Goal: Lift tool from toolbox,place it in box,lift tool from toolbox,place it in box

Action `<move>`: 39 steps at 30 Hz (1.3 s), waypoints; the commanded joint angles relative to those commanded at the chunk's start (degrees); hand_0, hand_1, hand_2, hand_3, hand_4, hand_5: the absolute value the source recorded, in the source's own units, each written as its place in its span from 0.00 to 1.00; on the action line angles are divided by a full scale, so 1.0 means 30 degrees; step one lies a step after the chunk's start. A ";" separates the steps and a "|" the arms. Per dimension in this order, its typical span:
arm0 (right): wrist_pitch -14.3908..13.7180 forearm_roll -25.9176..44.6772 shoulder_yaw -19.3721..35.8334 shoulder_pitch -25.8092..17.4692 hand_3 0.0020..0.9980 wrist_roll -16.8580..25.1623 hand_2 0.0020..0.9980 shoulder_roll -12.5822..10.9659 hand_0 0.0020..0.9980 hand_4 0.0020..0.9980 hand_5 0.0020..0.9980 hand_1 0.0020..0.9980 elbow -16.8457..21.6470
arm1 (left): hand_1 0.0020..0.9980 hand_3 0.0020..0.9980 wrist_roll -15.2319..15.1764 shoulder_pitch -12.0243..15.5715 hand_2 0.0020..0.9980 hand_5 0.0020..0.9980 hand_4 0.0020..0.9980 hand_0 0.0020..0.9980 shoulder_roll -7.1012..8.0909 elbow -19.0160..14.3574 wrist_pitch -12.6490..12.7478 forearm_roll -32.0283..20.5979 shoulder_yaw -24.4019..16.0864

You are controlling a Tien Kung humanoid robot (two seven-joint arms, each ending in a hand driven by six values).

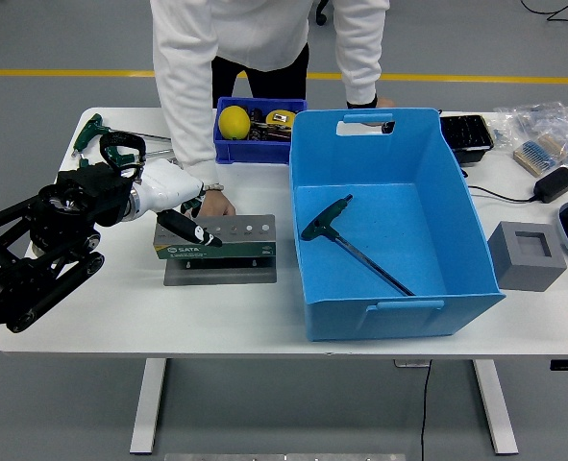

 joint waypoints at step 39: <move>0.0088 -0.0435 0.0315 0.0090 0.62 -0.0032 0.72 -0.0070 0.68 0.84 0.76 0.64 -0.0028 | 0.12 0.15 -0.0136 -0.0275 0.11 0.94 1.00 0.45 -0.0058 0.0985 0.1201 0.0000 0.0258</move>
